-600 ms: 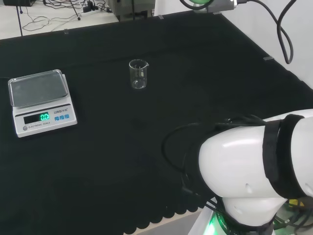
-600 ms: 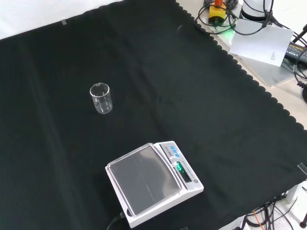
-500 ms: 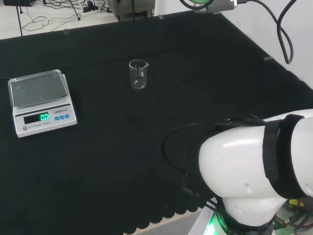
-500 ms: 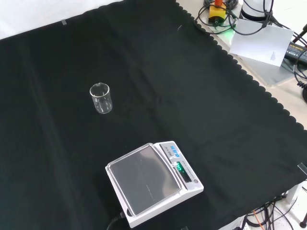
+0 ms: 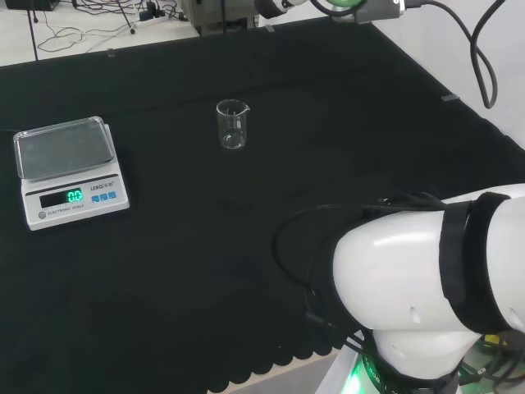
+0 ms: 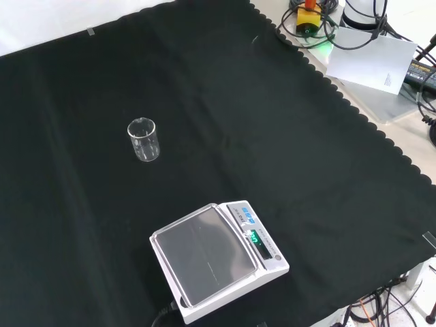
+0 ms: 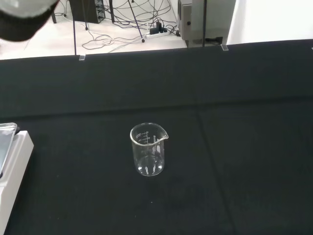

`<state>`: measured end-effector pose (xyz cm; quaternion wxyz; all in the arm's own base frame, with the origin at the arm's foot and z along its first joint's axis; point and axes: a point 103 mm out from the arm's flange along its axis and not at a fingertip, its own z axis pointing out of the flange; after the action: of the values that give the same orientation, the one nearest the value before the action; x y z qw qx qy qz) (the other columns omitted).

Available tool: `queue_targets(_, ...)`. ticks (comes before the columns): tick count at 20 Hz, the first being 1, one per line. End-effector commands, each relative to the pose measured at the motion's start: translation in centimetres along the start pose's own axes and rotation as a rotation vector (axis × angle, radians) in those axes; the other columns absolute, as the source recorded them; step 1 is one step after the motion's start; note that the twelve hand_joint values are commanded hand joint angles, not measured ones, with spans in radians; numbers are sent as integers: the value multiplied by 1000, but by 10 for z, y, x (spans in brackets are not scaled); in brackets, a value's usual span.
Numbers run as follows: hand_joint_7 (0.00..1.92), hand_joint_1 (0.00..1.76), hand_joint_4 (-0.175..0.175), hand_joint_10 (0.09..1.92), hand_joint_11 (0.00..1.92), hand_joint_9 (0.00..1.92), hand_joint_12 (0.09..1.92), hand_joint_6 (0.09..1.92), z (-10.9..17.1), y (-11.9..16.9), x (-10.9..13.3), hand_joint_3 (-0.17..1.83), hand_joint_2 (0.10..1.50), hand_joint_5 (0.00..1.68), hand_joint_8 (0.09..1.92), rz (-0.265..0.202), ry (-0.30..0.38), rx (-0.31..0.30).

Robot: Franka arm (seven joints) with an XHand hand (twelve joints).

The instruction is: Pick up the beaker.

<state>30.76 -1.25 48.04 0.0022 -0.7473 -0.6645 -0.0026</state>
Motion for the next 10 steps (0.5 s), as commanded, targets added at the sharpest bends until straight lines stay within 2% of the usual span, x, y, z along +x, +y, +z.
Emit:
queue_targets(1, 100, 659, -36, 909, 0, 165, 1320, 87, 8, 7, -2, 347, 696, 161, 777, 3, 4, 14)
queue_targets(10, 91, 662, -36, 906, 0, 170, 1301, 87, 59, 75, 5, 337, 703, 151, 774, -35, -1, 66)
